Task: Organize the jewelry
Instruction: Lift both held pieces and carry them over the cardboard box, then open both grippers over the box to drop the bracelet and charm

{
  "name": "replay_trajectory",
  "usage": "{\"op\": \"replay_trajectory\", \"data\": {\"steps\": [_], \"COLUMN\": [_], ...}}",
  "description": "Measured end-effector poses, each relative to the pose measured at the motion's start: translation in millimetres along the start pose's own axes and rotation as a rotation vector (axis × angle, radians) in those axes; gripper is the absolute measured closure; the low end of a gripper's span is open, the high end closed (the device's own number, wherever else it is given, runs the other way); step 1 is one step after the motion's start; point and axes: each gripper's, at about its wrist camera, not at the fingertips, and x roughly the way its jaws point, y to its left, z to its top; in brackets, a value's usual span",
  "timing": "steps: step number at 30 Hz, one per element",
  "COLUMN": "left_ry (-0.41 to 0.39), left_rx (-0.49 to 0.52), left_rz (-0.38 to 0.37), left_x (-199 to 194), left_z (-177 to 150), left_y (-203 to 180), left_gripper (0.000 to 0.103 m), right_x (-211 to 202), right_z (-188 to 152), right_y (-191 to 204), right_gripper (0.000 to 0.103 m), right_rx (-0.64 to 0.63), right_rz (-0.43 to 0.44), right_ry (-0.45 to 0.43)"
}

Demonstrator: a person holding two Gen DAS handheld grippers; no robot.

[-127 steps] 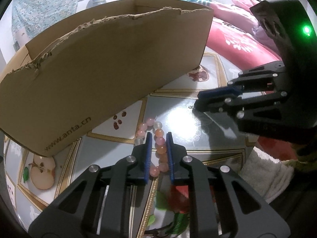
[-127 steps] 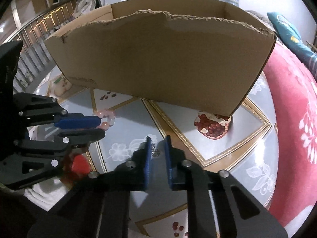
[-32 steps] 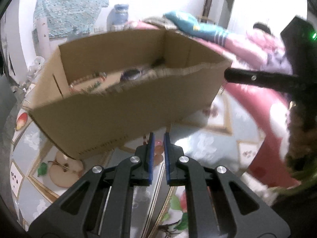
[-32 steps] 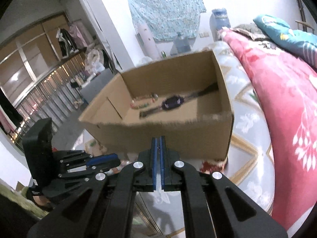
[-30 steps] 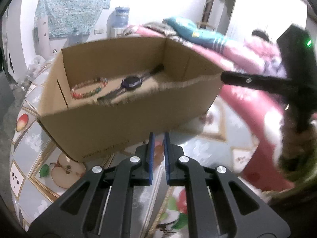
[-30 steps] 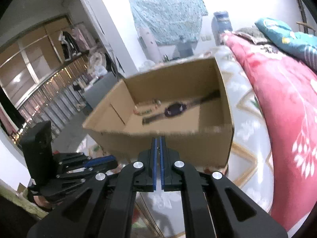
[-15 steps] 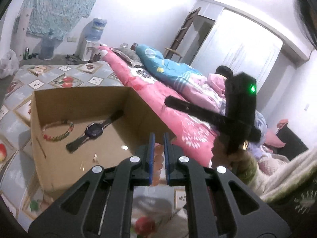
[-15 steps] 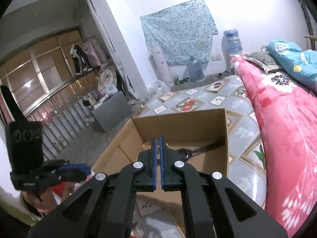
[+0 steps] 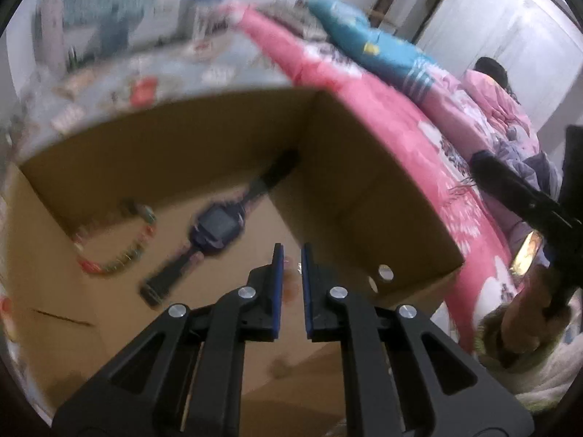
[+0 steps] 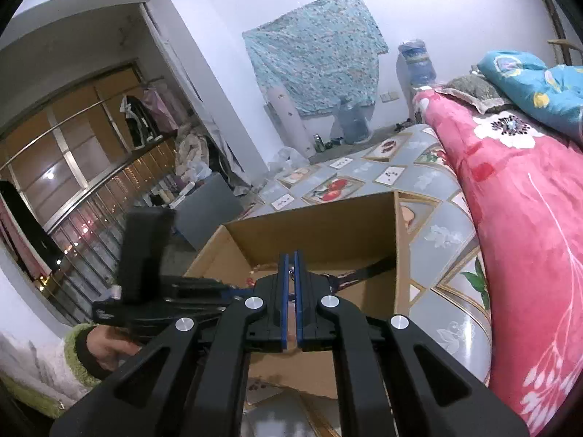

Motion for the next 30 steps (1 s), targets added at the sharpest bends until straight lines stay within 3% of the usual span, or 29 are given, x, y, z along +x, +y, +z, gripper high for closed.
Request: {"op": "replay_trajectory", "data": {"steps": [6, 9, 11, 14, 18, 23, 26, 30], "left_ry": [-0.022, -0.081, -0.144, -0.237, -0.329, -0.393, -0.413, -0.425], "left_rx": [-0.042, -0.077, -0.099, -0.120, -0.145, -0.154, -0.152, -0.153], "left_rz": [-0.018, -0.020, -0.015, 0.009, 0.055, 0.099, 0.123, 0.144], "left_x": [-7, -26, -49, -85, -125, -152, -160, -167], "left_z": [-10, -15, -22, -36, -58, -78, -88, -99], "left_y": [7, 15, 21, 28, 36, 41, 43, 47], "left_gripper": [0.093, 0.091, 0.082, 0.071, 0.053, 0.034, 0.029, 0.024], "right_x": [6, 13, 21, 47, 115, 186, 224, 251], "right_z": [0, 6, 12, 22, 25, 10, -5, -19], "right_y": [-8, -3, 4, 21, 42, 71, 85, 94], "right_gripper": [0.100, 0.100, 0.100, 0.100, 0.100, 0.100, 0.100, 0.098], "right_rx": [0.027, 0.031, 0.020, 0.004, 0.032, 0.000, -0.003, -0.016], "right_rz": [0.001, 0.028, 0.056, 0.121, 0.180, 0.167, 0.155, 0.104], "right_ry": [0.030, 0.061, 0.094, 0.198, 0.462, 0.679, 0.796, 0.880]}}
